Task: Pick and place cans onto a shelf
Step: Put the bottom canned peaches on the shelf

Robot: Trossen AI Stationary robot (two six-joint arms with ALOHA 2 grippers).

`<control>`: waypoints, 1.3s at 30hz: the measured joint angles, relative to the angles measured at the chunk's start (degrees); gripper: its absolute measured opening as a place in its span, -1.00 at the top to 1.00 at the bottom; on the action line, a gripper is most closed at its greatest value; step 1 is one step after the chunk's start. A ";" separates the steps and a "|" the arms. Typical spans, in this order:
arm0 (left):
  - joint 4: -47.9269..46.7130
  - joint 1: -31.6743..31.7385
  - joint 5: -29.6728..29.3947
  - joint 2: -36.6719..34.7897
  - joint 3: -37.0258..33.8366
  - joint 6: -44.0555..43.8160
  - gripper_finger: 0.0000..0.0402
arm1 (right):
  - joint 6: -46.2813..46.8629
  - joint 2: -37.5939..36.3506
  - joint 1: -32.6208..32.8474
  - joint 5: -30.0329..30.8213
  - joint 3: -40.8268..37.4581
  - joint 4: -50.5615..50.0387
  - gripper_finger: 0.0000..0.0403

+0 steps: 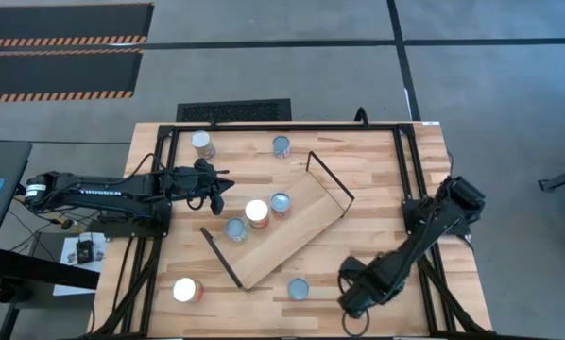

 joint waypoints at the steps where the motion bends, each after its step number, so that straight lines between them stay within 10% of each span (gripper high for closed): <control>1: 0.00 0.01 0.00 0.00 -0.01 0.00 1.00 | -2.23 -0.01 -0.91 -0.05 0.30 -0.11 0.96; 21: 0.00 -0.01 0.04 0.00 -0.01 -1.43 1.00 | -33.73 -0.17 -19.92 4.93 1.00 5.58 0.95; 39: 0.00 0.01 0.48 0.00 -0.01 -1.57 1.00 | -34.51 -0.97 -19.99 8.76 4.52 6.22 0.21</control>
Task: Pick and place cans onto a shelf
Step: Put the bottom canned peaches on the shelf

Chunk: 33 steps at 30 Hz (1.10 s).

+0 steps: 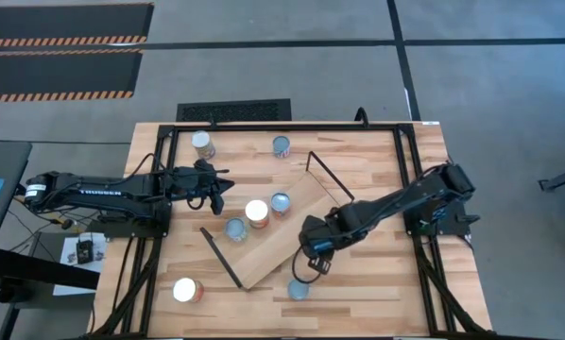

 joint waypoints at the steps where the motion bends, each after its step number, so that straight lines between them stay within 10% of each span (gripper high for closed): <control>1: 0.00 -0.02 0.09 0.00 0.02 -0.02 1.00 | 0.02 0.00 0.77 0.64 0.63 -0.83 0.18; 15: -0.02 0.00 -0.09 -0.02 0.00 0.09 1.00 | -5.26 2.65 10.30 16.84 -1.03 -0.65 0.31; 26: 0.01 0.00 -0.07 -0.02 0.01 -0.07 1.00 | -8.56 6.99 8.63 14.97 -0.98 0.71 0.47; 33: -0.04 0.00 -0.06 -0.02 0.02 -0.39 1.00 | -7.97 7.09 8.21 14.60 -0.92 1.01 0.93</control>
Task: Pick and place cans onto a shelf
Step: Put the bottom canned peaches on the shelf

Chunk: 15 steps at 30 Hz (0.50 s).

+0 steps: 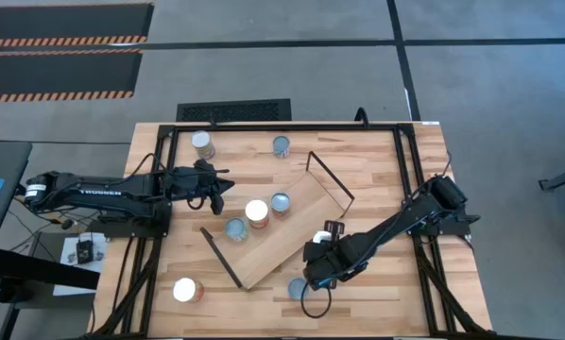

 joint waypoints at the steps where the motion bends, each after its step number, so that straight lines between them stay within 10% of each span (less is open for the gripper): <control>1: 0.04 0.00 0.00 0.00 -0.02 0.00 1.00 | 0.03 -0.01 0.01 -0.07 0.00 0.10 0.95; 15: 0.00 0.00 0.08 0.00 -0.01 0.42 1.00 | 6.09 -2.46 0.00 -9.77 8.51 -3.45 0.98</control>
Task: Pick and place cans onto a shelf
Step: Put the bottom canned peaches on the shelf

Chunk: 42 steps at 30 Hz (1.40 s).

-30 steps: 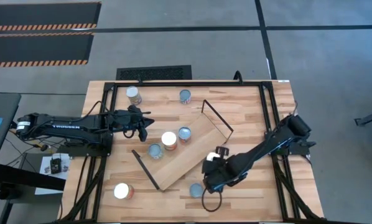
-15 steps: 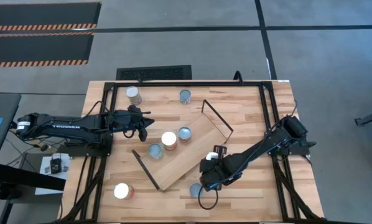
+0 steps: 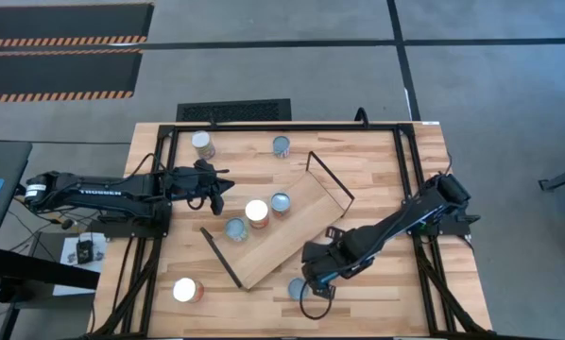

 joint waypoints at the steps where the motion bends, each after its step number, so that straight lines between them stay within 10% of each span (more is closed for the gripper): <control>1: 0.02 0.00 0.40 0.00 0.01 0.00 1.00 | -0.01 -0.01 -0.21 0.01 1.60 -1.28 0.98; 11: 0.02 0.00 1.66 0.00 0.00 0.02 1.00 | -1.51 -0.24 -11.47 4.38 14.29 -11.62 0.99; 25: 0.07 0.00 0.84 0.00 0.02 -0.46 1.00 | -10.41 -0.13 -27.24 7.83 11.38 -9.79 0.99; 42: 0.36 0.00 0.37 0.02 0.02 -1.22 1.00 | -13.48 5.40 -31.52 4.73 8.40 -2.22 0.99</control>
